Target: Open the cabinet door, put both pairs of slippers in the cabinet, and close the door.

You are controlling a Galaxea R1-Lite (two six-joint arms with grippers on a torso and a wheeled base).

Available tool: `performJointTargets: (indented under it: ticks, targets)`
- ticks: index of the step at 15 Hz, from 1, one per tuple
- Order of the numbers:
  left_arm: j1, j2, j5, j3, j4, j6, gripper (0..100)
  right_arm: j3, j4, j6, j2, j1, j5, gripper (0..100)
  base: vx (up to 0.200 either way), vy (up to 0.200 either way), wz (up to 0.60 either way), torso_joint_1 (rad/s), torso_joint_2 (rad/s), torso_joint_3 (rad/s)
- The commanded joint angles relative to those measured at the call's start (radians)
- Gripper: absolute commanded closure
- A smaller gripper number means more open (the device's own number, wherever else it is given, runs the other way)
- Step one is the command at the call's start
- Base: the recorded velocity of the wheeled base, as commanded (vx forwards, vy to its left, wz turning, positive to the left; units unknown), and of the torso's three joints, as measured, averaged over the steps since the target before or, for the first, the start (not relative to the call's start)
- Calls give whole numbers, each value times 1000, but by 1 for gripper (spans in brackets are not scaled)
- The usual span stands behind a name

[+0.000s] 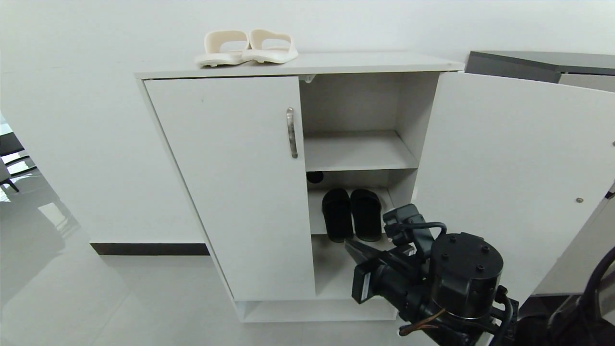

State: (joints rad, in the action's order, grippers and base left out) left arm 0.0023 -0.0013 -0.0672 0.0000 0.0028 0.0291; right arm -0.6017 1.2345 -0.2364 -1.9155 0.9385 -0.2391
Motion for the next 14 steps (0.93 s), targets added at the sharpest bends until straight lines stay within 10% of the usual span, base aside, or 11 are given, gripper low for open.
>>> performJointTargets:
  ticks: [1, 5, 14]
  targets:
    - [1, 1, 0, -2, 0, -2, 100, 66, 0, -47, 82, 6, 113, 100, 0, 0, 0, 0, 0, 0]
    - [1, 1, -2, -2, 0, -2, 100, 175, -47, -116, 210, 6, 391, 100, 0, 0, 0, 0, 0, 0]
    - [1, 1, -2, -2, 0, -11, 100, 197, -75, -118, 225, -20, 449, 100, 0, 178, 0, 4, -1, 3]
